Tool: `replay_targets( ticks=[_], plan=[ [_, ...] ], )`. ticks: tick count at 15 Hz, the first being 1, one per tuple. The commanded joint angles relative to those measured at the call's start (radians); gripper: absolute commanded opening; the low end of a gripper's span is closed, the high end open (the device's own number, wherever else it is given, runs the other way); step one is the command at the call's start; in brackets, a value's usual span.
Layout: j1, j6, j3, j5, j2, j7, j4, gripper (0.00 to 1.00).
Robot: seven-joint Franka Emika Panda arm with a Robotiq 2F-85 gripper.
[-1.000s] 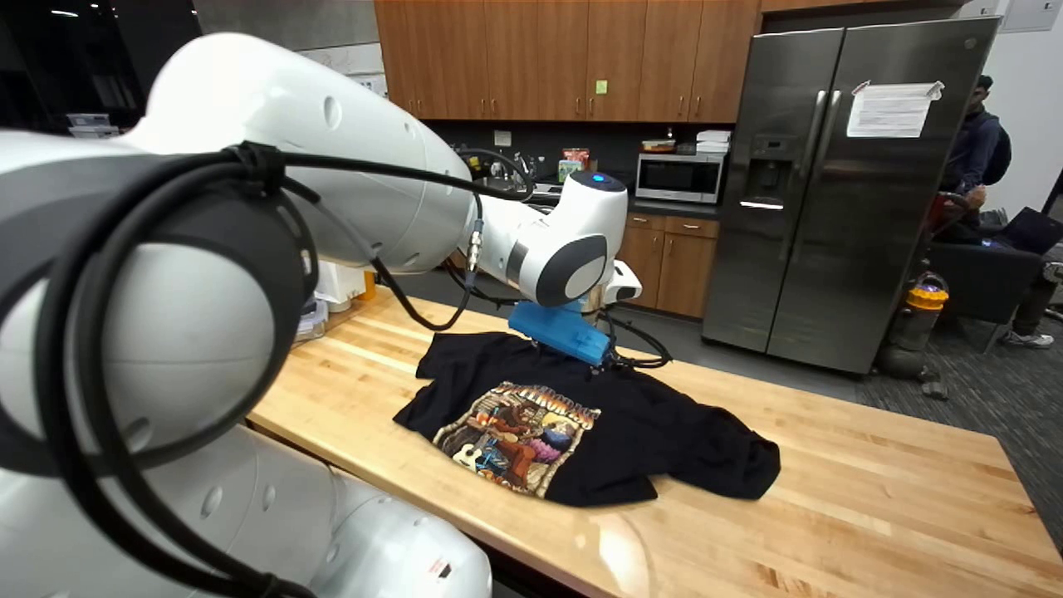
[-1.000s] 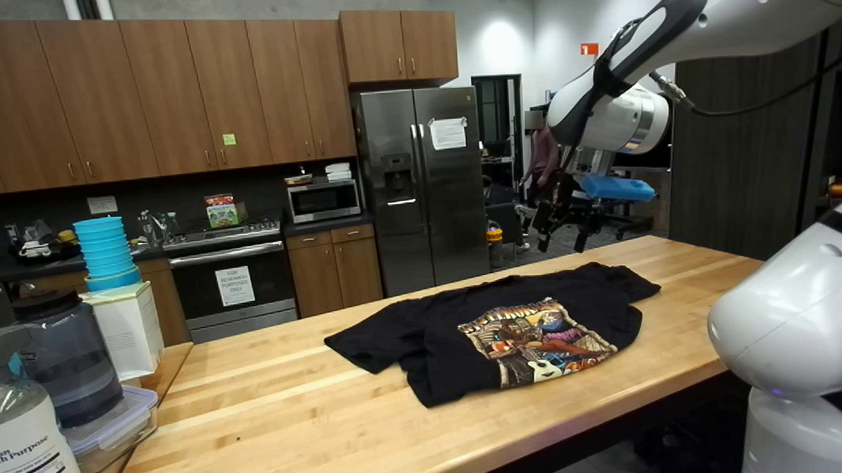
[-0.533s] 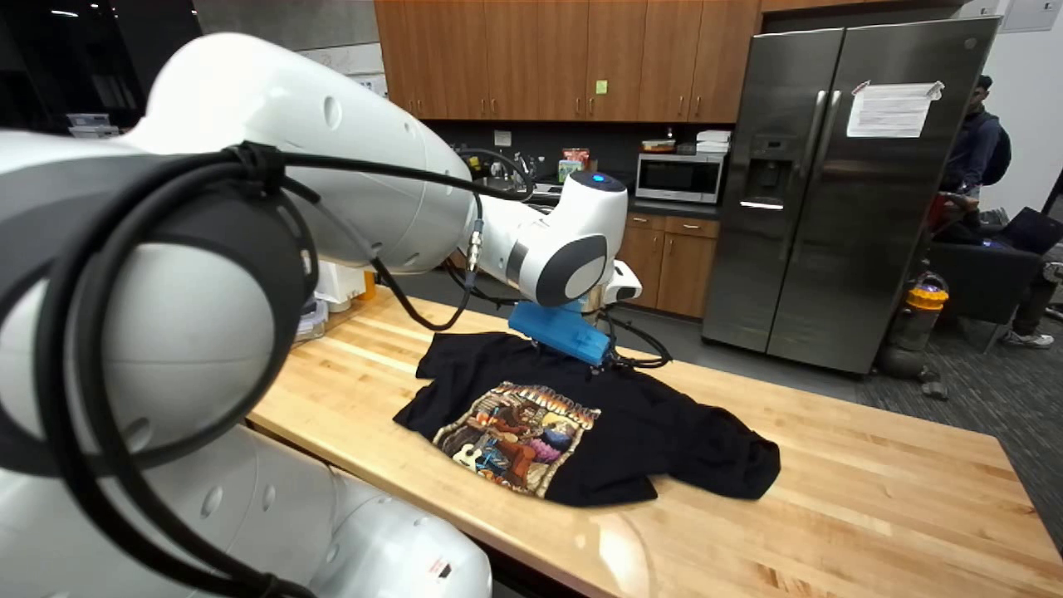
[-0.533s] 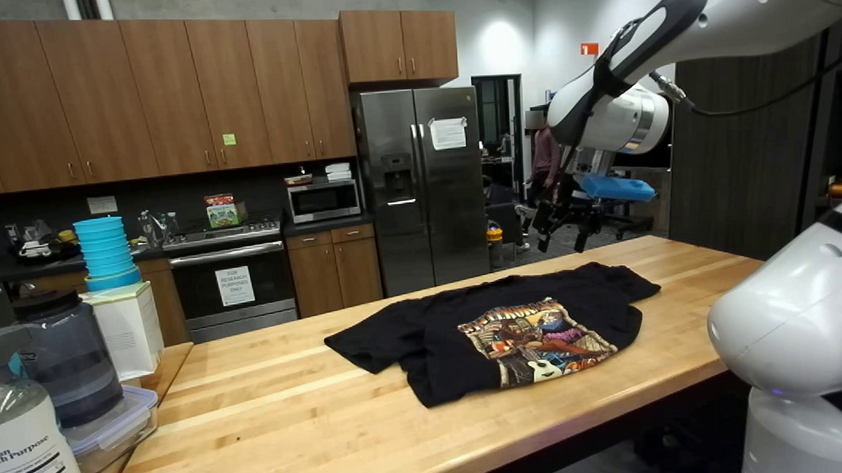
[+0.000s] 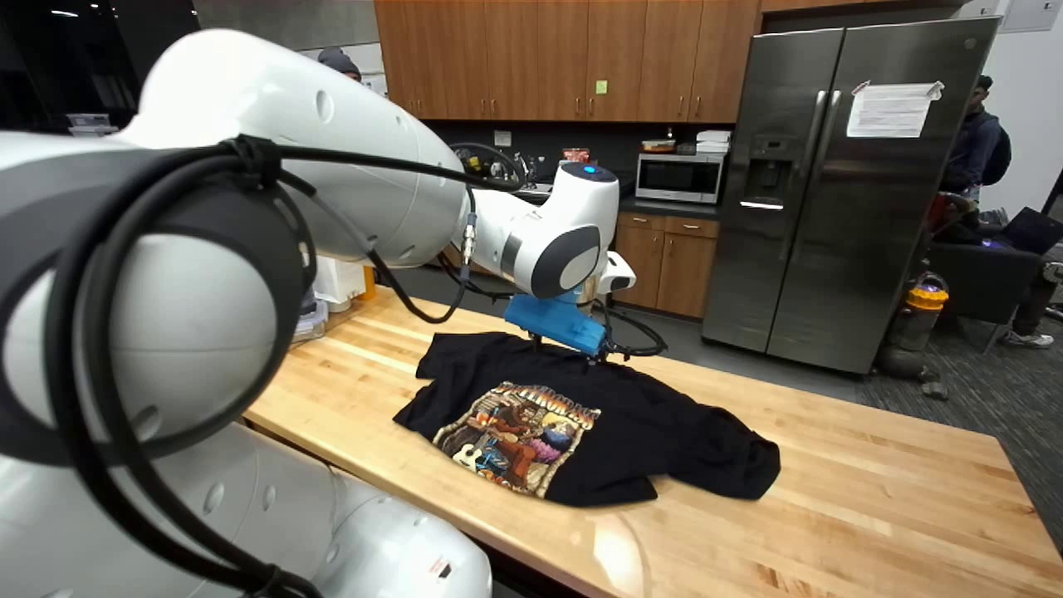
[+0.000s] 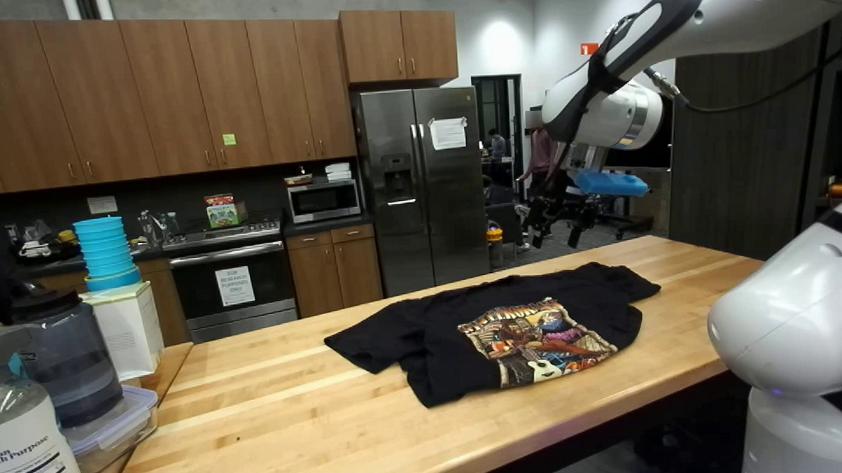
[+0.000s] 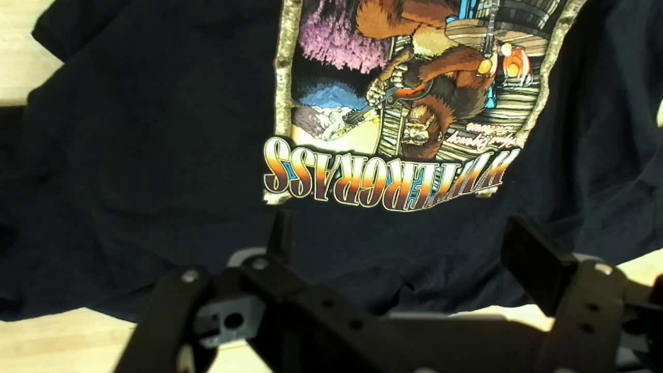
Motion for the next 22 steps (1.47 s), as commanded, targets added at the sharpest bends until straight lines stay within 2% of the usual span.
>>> replay_targets(
  ticks=[1, 11, 22],
  plan=[
    [-0.002, -0.011, 0.033, -0.002, 0.031, 0.016, 0.048, 1.00],
    [0.046, -0.014, 0.156, -0.003, 0.106, 0.071, 0.082, 1.00],
    [0.160, 0.042, 0.311, 0.057, 0.111, 0.269, 0.075, 1.00]
  ],
)
